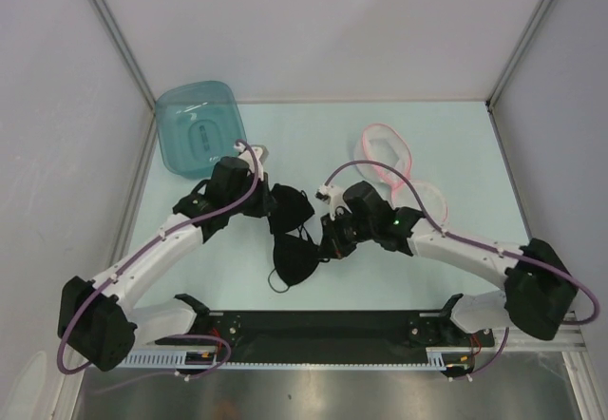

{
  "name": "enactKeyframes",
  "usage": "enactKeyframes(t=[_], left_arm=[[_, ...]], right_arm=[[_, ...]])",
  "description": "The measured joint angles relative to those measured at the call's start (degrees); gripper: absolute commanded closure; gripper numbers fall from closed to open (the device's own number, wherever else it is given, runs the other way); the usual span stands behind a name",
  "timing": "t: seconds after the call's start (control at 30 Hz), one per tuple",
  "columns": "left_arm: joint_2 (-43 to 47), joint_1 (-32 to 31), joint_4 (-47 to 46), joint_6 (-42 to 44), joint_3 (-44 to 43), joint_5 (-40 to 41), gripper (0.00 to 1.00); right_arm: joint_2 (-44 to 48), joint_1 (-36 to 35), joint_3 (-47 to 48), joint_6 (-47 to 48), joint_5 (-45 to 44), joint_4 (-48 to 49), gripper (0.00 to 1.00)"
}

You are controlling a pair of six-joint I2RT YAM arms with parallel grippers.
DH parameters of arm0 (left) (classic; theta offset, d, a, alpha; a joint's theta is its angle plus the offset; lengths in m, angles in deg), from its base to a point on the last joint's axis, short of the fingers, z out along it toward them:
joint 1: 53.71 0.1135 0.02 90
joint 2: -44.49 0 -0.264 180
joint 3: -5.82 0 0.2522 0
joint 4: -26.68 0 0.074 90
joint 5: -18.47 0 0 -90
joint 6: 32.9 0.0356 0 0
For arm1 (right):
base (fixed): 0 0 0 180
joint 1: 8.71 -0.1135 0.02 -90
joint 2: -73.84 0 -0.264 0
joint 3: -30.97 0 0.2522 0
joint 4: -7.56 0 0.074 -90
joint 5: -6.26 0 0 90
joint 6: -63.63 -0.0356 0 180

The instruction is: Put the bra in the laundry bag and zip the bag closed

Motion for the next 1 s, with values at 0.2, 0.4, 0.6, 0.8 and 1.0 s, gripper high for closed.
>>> enactKeyframes(t=[0.2,0.4,0.6,0.8,1.0], left_arm=[[1.64,-1.66,3.65,5.44,-2.12,-10.88,1.00],[-0.68,-5.99,5.53,6.56,-4.63,-23.82,1.00],[-10.19,-9.46,2.45,5.53,-4.26,-30.82,1.00],[-22.58,-9.35,-2.05,3.78,-3.80,-31.78,1.00],[-31.76,-7.32,-2.91,2.82,-8.57,-31.58,0.92]], right_arm=[[10.23,-1.27,3.37,4.68,-2.08,-11.61,1.00],[16.15,-1.09,7.26,6.93,-4.72,-19.54,1.00],[13.73,1.53,7.26,8.31,-6.29,-22.60,1.00],[6.69,8.87,7.19,9.44,-5.68,-21.68,1.00],[-0.28,13.88,7.30,10.23,-3.23,-18.75,1.00]])
